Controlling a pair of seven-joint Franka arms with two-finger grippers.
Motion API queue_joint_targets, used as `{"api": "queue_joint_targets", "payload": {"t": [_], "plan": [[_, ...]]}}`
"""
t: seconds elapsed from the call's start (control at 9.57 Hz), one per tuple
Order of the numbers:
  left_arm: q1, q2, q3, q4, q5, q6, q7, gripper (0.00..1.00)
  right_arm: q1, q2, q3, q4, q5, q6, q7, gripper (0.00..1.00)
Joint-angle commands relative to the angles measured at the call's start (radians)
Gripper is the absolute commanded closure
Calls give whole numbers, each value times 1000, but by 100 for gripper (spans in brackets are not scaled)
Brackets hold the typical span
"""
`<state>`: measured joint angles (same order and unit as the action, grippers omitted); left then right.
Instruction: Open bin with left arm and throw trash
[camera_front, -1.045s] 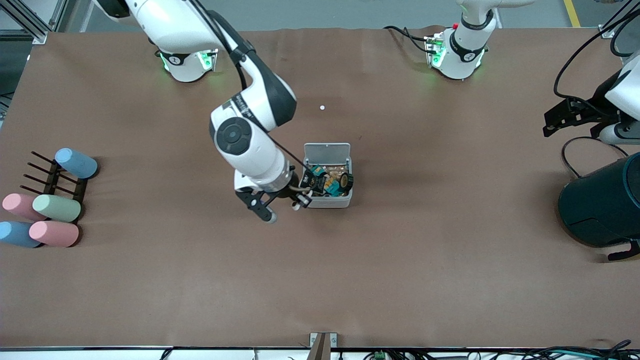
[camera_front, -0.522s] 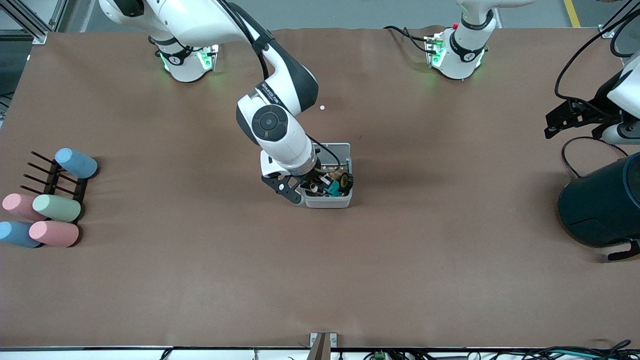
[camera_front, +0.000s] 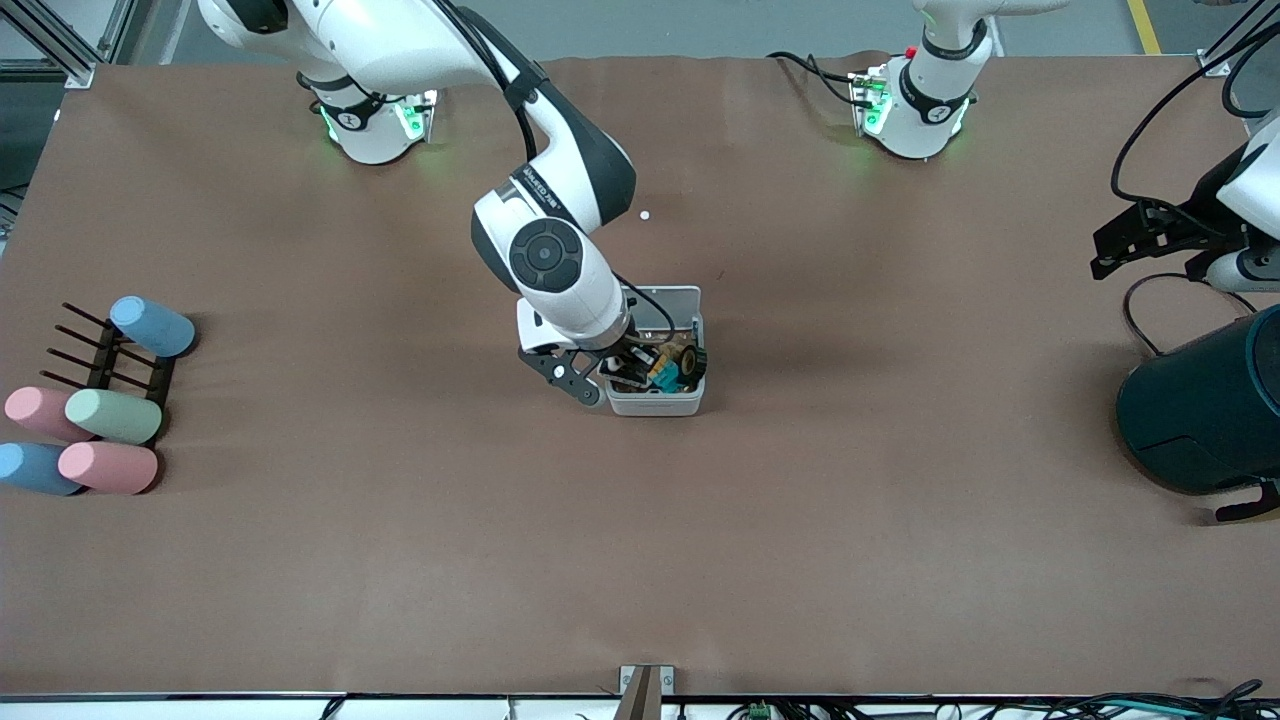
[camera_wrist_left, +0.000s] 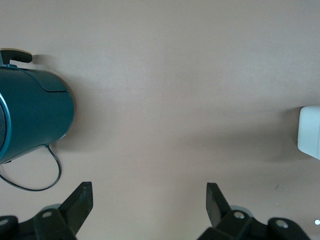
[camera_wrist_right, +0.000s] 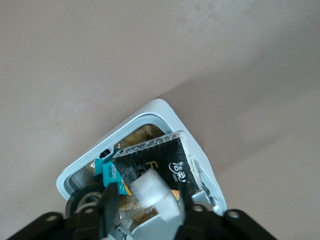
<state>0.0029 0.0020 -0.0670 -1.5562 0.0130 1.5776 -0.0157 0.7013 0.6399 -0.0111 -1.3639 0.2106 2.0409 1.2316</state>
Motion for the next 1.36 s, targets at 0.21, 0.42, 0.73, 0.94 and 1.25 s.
{"api": "queue_joint_targets", "payload": {"t": [0.21, 0.42, 0.73, 0.94, 1.25], "plan": [[2, 3, 4, 8, -13, 2, 23, 0, 1, -5, -7, 12, -20, -11, 11, 0], [2, 3, 6, 10, -13, 2, 23, 0, -35, -35, -26, 19, -20, -15, 8, 0], [2, 3, 6, 8, -13, 2, 13, 0, -214, -175, -58, 12, -19, -172, -117, 0], [-3, 6, 6, 7, -11, 13, -13, 0, -395, -279, -56, 12, -16, -379, -382, 0], [0, 12, 4, 8, -10, 21, -56, 0, -624, -403, -59, 11, -40, -618, -872, 0]]}}
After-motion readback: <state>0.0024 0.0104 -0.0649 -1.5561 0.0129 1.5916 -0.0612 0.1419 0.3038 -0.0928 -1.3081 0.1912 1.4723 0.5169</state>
